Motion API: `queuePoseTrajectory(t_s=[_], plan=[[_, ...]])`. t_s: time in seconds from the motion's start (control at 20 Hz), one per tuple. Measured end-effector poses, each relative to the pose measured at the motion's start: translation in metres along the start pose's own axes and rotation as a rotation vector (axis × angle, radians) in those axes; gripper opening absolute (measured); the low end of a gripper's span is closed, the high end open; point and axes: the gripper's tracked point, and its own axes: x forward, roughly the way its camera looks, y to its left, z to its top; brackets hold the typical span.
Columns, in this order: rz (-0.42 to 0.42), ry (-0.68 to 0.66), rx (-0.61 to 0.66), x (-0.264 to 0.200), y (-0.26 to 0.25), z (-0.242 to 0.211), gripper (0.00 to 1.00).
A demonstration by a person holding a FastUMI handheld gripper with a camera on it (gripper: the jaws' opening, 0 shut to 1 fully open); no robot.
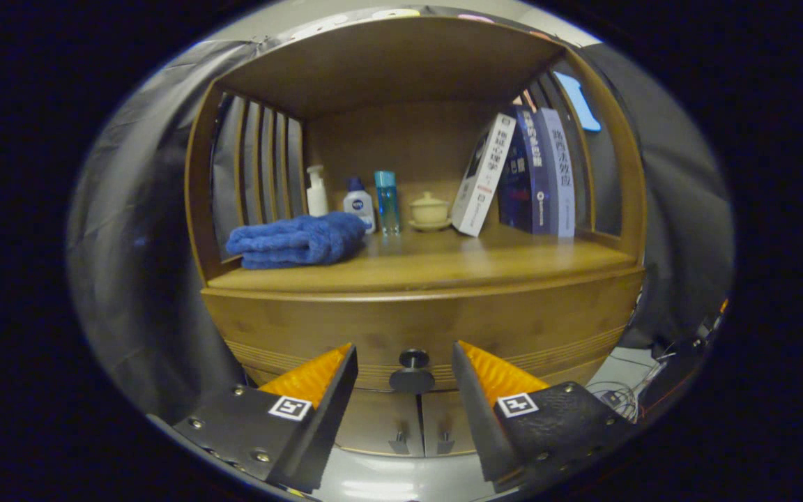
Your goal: Pull open the drawer, take out the items inside it, and place them on the countertop above the cabinet.
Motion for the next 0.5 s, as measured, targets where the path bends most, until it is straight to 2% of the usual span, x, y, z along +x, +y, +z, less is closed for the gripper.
queuePoseTrajectory(t_s=[0.1,0.35,0.45,0.5], plan=[[-0.016,0.021,-0.014,0.016,-0.004,-0.01,0.8],[-0.034,0.028,-0.02,0.031,-0.005,-0.023,0.48],[-0.046,0.028,-0.052,0.03,-0.005,-0.024,0.49],[-0.05,0.023,-0.056,0.033,-0.006,-0.025,0.44]])
